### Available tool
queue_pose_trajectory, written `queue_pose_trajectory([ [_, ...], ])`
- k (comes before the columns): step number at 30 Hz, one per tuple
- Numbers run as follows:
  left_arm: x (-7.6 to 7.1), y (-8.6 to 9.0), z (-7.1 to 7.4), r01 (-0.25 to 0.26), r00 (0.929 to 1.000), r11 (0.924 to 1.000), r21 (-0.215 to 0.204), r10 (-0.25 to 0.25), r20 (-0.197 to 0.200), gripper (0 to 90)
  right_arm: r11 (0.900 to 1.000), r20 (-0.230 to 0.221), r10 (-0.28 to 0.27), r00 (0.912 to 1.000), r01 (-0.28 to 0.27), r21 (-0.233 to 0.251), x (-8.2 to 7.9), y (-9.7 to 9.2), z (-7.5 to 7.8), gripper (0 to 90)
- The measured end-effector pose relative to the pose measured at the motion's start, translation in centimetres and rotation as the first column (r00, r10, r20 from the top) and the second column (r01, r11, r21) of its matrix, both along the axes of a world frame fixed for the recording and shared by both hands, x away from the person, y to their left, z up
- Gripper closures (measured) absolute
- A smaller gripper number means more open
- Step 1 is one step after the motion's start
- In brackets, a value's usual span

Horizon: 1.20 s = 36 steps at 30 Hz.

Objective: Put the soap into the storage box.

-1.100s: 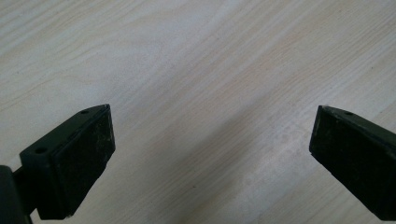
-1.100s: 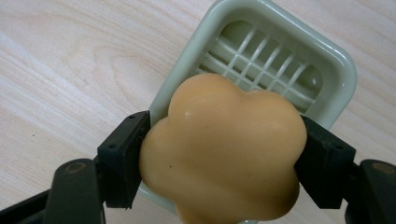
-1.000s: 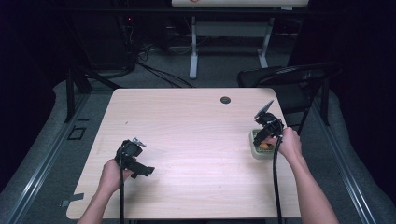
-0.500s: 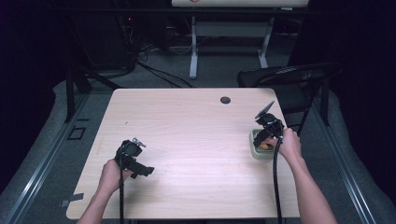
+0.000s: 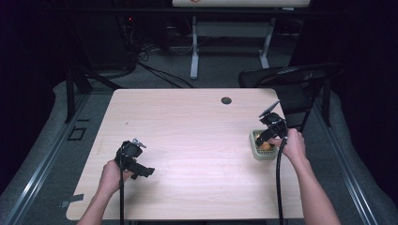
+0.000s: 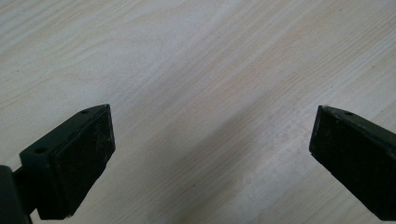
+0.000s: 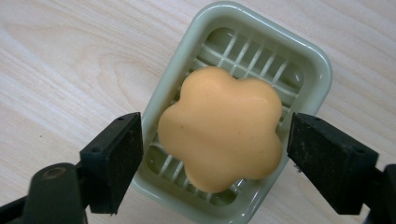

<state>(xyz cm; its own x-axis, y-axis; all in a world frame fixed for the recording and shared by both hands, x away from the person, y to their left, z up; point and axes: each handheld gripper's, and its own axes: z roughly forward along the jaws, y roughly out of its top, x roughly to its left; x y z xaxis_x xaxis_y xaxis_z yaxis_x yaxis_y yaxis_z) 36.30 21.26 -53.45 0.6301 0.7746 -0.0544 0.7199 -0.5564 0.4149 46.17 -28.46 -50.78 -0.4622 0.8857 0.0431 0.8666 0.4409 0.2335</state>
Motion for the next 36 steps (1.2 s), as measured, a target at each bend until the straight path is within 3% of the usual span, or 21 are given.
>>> queue_pose_trajectory([
  [5, -0.1, 0.1, 0.0, -0.005, 1.0000, 1.0000, -0.001, 0.005, 0.002, 0.3, 0.9997, 0.004, 0.025, 0.9997, -0.025, 0.005, -0.5, 0.0, 0.8, 14.0],
  [17, -0.1, 0.0, 0.1, -0.001, 1.0000, 1.0000, 0.001, 0.001, 0.002, 0.3, 0.9976, 0.030, 0.069, 0.9971, -0.070, 0.004, -3.5, 0.2, 2.7, 8.1],
  [21, -0.1, 0.0, 0.1, 0.001, 1.0000, 1.0000, 0.000, -0.001, 0.001, 0.3, 0.9971, 0.046, 0.076, 0.9961, -0.076, -0.003, -4.8, 0.2, 3.2, 5.6],
  [22, -0.1, 0.0, 0.1, 0.000, 1.0000, 1.0000, 0.000, 0.000, 0.002, 0.3, 0.9950, 0.044, 0.100, 0.9941, -0.099, -0.015, -5.6, 0.2, 3.6, 4.4],
  [26, -0.1, -0.1, 0.1, 0.001, 1.0000, 1.0000, -0.001, -0.001, 0.001, 0.3, 0.9955, 0.069, 0.094, 0.9932, -0.095, 0.003, -7.1, 0.4, 3.6, 1.9],
  [27, -0.1, -0.1, 0.1, 0.003, 1.0000, 1.0000, 0.000, -0.003, 0.001, 0.3, 0.9922, 0.046, 0.124, 0.9913, -0.123, -0.022, -7.3, 0.3, 3.9, 1.4],
  [36, -0.1, -0.1, 0.1, 0.002, 1.0000, 1.0000, 0.001, -0.002, -0.001, 0.3, 0.9897, 0.058, 0.141, 0.9883, -0.139, -0.034, -10.2, 0.5, 3.5, 0.0],
])
